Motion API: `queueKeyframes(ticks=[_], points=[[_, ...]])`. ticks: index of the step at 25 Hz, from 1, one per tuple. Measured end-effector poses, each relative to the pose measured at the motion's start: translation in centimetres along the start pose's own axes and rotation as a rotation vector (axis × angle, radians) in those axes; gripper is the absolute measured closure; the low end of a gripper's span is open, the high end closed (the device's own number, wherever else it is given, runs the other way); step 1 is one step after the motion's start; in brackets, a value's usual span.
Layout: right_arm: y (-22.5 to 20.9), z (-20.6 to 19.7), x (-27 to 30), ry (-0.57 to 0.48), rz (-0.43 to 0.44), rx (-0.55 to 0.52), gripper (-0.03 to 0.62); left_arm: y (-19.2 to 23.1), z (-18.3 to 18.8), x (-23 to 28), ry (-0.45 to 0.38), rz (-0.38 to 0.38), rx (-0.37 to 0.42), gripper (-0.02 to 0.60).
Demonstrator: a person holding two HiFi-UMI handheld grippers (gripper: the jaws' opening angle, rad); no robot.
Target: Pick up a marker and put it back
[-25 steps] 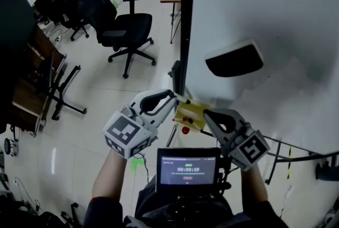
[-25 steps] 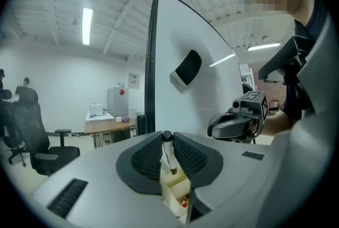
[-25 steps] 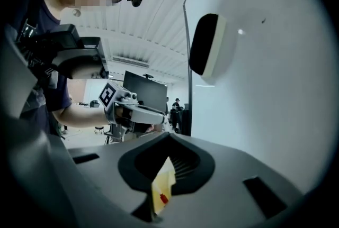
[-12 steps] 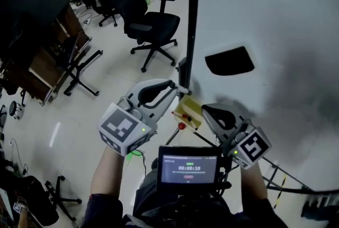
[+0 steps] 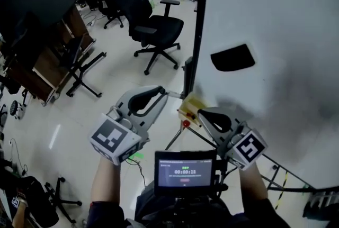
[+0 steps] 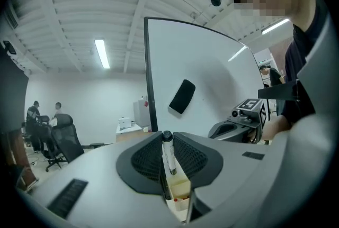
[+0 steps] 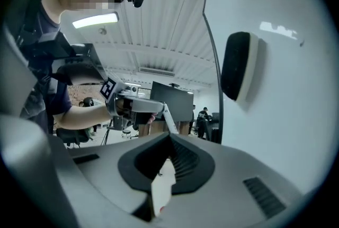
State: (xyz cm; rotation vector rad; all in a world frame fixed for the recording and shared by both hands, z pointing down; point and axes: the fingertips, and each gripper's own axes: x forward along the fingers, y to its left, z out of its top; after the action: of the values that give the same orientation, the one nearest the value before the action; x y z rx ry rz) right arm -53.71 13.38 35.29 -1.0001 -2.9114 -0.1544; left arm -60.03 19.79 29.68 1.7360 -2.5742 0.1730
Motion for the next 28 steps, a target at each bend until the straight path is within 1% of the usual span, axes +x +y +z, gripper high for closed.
queueKeyframes(ticks=[4, 6, 9, 12, 16, 19, 21, 25, 28], points=[[2.7, 1.7, 1.1, -0.008, -0.057, -0.05, 0.583, 0.1, -0.1, -2.8, -0.036, -0.058, -0.01, 0.511], [4.4, 2.4, 1.4, -0.005, -0.097, -0.055, 0.583, 0.0, -0.2, -4.6, -0.044, -0.091, -0.019, 0.511], [6.8, 2.6, 1.0, 0.029, -0.173, -0.055, 0.583, -0.4, -0.7, -6.9, -0.065, -0.15, -0.044, 0.511], [8.5, 2.0, 0.4, 0.066, -0.24, -0.054, 0.583, -0.8, -1.4, -8.2, -0.082, -0.206, -0.069, 0.511], [10.0, 1.4, -1.7, 0.116, -0.304, -0.039, 0.583, -2.8, -1.7, -8.3, -0.089, -0.278, -0.082, 0.511], [10.2, 2.0, -4.2, 0.104, -0.351, -0.044, 0.583, -4.9, -1.2, -7.9, -0.095, -0.31, -0.072, 0.511], [10.2, 2.3, -6.1, 0.099, -0.383, -0.049, 0.583, -6.2, -0.9, -7.8, -0.095, -0.333, -0.078, 0.511], [9.9, 2.4, -9.1, 0.102, -0.422, -0.059, 0.583, -8.2, -0.1, -7.5, -0.101, -0.344, -0.083, 0.511], [9.4, 2.0, -13.3, 0.086, -0.424, -0.062, 0.583, -12.0, 0.5, -5.8, -0.094, -0.345, -0.062, 0.511]])
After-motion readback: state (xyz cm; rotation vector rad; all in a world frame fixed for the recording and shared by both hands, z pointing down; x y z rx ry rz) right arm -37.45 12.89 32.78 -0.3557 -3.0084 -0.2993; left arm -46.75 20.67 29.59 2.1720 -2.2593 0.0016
